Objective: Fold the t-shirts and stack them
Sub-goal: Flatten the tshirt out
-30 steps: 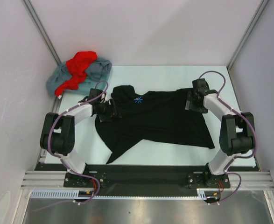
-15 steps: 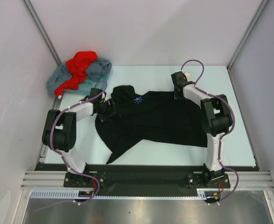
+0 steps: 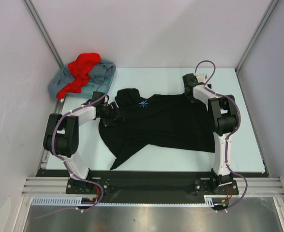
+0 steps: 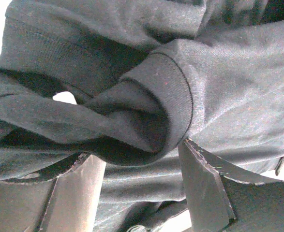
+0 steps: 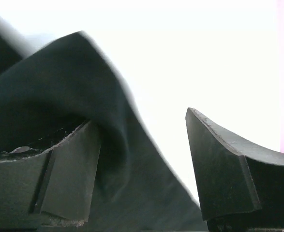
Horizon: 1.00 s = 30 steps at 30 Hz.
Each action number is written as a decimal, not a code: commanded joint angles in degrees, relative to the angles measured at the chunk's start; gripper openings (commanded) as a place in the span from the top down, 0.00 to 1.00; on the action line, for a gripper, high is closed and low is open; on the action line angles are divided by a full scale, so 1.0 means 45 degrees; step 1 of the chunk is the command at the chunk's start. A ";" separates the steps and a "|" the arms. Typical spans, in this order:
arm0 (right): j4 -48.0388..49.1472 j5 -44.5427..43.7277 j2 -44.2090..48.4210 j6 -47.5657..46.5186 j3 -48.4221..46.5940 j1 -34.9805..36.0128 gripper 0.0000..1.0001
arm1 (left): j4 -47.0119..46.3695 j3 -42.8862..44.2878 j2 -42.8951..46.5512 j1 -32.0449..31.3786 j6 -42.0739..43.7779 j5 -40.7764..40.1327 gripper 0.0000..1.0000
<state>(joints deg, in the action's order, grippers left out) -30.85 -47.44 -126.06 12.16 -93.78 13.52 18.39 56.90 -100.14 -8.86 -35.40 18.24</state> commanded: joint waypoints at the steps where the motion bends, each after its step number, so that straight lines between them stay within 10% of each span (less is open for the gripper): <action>1: 0.0389 -0.1214 0.0317 -0.1172 0.0056 -0.1068 0.27 | 0.0346 -0.0399 -0.0306 0.0309 0.0034 -0.0596 0.33; 8: -0.0036 -0.0866 0.0201 -0.3132 -0.1267 -0.3999 0.17 | 0.0658 -0.0282 0.0240 0.0388 0.0736 -0.1299 0.31; 13: -0.1017 0.2862 0.1077 -0.3775 -0.1370 -0.4254 0.00 | 0.0795 -0.0204 0.0885 0.0349 0.1283 -0.1260 0.31; 30: -0.1937 0.8567 0.6331 0.0616 0.4957 -0.4215 0.23 | 0.1265 0.1162 -0.0463 -0.0452 0.1128 -0.1221 0.18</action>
<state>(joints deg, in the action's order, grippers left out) -40.14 -15.46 -100.53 11.29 -75.99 -5.34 24.62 60.45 -100.49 -9.67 -30.02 13.69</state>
